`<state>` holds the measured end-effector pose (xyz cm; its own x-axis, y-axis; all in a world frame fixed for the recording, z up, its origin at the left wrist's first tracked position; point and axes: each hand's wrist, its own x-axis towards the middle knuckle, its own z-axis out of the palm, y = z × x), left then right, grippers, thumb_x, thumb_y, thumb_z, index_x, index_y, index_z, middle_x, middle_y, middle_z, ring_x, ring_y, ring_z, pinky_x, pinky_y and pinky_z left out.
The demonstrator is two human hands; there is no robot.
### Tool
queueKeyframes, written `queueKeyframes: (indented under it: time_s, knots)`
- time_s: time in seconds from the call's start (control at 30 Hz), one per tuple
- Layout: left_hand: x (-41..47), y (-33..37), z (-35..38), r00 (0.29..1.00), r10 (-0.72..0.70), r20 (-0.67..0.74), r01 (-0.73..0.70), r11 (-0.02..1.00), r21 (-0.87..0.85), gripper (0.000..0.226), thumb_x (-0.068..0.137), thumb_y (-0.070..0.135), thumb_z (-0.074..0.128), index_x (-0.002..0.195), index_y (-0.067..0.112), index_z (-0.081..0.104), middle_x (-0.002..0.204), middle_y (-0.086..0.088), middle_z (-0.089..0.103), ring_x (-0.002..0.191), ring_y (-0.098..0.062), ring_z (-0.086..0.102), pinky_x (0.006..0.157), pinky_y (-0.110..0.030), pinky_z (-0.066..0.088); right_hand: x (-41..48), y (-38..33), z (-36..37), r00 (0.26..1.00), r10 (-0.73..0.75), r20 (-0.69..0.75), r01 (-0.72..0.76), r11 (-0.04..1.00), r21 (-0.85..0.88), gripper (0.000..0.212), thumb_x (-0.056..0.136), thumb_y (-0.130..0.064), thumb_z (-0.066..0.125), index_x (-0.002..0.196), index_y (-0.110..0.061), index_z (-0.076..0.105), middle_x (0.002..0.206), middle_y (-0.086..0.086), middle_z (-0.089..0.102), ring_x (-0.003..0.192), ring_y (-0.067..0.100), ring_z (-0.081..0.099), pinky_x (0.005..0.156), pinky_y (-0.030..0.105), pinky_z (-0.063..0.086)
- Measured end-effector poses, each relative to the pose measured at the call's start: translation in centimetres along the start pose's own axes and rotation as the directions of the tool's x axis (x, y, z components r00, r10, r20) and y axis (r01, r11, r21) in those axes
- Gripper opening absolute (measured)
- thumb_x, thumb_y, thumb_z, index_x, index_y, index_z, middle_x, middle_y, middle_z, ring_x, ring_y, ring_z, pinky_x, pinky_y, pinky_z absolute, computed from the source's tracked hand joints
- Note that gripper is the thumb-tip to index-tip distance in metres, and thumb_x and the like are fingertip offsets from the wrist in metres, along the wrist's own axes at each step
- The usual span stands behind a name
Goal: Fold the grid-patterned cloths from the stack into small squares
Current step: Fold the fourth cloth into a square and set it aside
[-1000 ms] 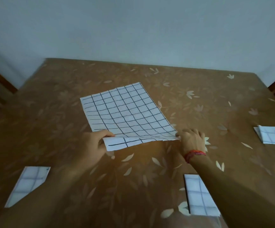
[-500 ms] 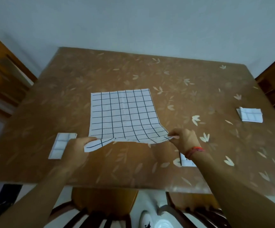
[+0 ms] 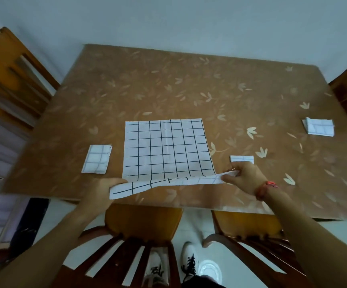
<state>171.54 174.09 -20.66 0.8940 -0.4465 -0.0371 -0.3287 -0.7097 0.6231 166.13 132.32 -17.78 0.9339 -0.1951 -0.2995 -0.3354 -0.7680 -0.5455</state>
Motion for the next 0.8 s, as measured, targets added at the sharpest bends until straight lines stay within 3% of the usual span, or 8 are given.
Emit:
queueKeyframes:
  time_s: [0.13,0.23,0.37,0.47,0.53,0.6,0.73,0.8]
  knots:
    - [0.2,0.3,-0.7,0.999,0.047,-0.024,-0.047,0.999,-0.004,0.034,0.076,0.002,0.073,0.103,0.023,0.074,0.08,0.051,0.053,0.084,0.011,0.06,0.073,-0.004,0.044,0.2,-0.5,-0.4,1.0,-0.029,0.002,0.029,1.0,0.012,0.025,0.077,-0.028,0.076,0.066,-0.037,0.056,0.065,-0.01,0.057,0.063,0.01,0.054,0.057,0.017,0.037]
    - [1.0,0.2,-1.0,0.999,-0.002,-0.04,0.002,1.0,0.006,0.032,0.077,-0.001,0.074,0.103,0.017,0.075,0.09,0.028,0.065,0.085,-0.005,0.065,0.076,-0.017,0.049,0.9,-0.5,-0.8,0.999,-0.038,-0.014,0.039,0.998,0.039,0.011,0.076,-0.027,0.077,0.079,-0.026,0.067,0.069,-0.008,0.058,0.068,0.012,0.057,0.059,0.018,0.04]
    - [3.1,0.0,-1.5,0.995,-0.071,-0.063,0.07,0.997,-0.025,0.035,0.075,-0.007,0.071,0.102,0.015,0.075,0.089,0.013,0.069,0.084,-0.004,0.064,0.073,-0.01,0.044,2.7,-1.0,-1.5,0.998,-0.042,-0.047,0.048,0.99,0.133,0.015,0.076,-0.028,0.077,0.084,-0.018,0.069,0.071,-0.001,0.067,0.066,0.015,0.061,0.061,0.031,0.053]
    - [5.4,0.3,-1.5,0.981,-0.155,-0.115,0.142,0.984,-0.109,0.026,0.081,-0.007,0.067,0.099,0.01,0.074,0.085,0.012,0.066,0.079,0.003,0.059,0.065,-0.002,0.041,4.4,-1.7,-1.8,0.997,0.082,-0.012,-0.07,0.914,0.4,0.017,0.076,-0.022,0.079,0.088,-0.014,0.069,0.079,0.002,0.072,0.073,0.016,0.068,0.068,0.031,0.057]
    - [7.0,0.3,-1.3,0.964,-0.226,-0.141,0.199,0.963,-0.182,0.017,0.084,0.001,0.069,0.096,0.012,0.074,0.084,0.006,0.069,0.078,-0.002,0.062,0.06,-0.007,0.042,5.3,-1.2,-1.4,0.982,0.163,0.098,-0.19,0.818,0.543,0.025,0.073,-0.018,0.081,0.095,-0.015,0.071,0.091,0.006,0.075,0.083,0.022,0.071,0.078,0.038,0.059]
    - [8.7,-0.1,-1.2,0.951,-0.265,-0.162,0.226,0.949,-0.221,0.012,0.084,0.005,0.07,0.093,0.011,0.075,0.081,0.003,0.07,0.078,-0.008,0.063,0.058,-0.015,0.042,5.9,-0.4,-0.7,0.965,0.185,0.188,-0.254,0.844,0.472,0.02,0.073,-0.016,0.081,0.091,-0.016,0.074,0.09,0.006,0.075,0.079,0.022,0.071,0.079,0.038,0.057]
    - [12.1,-1.8,-1.0,0.94,-0.313,-0.135,0.282,0.937,-0.207,0.011,0.085,0.007,0.069,0.094,0.007,0.075,0.082,0.001,0.069,0.077,-0.012,0.063,0.06,-0.027,0.048,7.1,0.7,1.6,0.9,0.283,0.33,-0.409,0.811,0.419,0.007,0.074,-0.002,0.077,0.076,-0.003,0.071,0.065,0.003,0.071,0.052,0.009,0.064,0.054,0.022,0.052]
    - [13.3,-2.6,-0.6,0.925,-0.362,-0.117,0.327,0.914,-0.242,0.01,0.086,0.007,0.067,0.093,0.006,0.075,0.084,-0.003,0.072,0.08,-0.02,0.065,0.064,-0.035,0.05,8.0,1.1,2.8,0.88,0.33,0.341,-0.462,0.761,0.455,0.008,0.075,0.001,0.076,0.08,0.002,0.069,0.072,0.012,0.072,0.06,0.019,0.069,0.057,0.027,0.058]
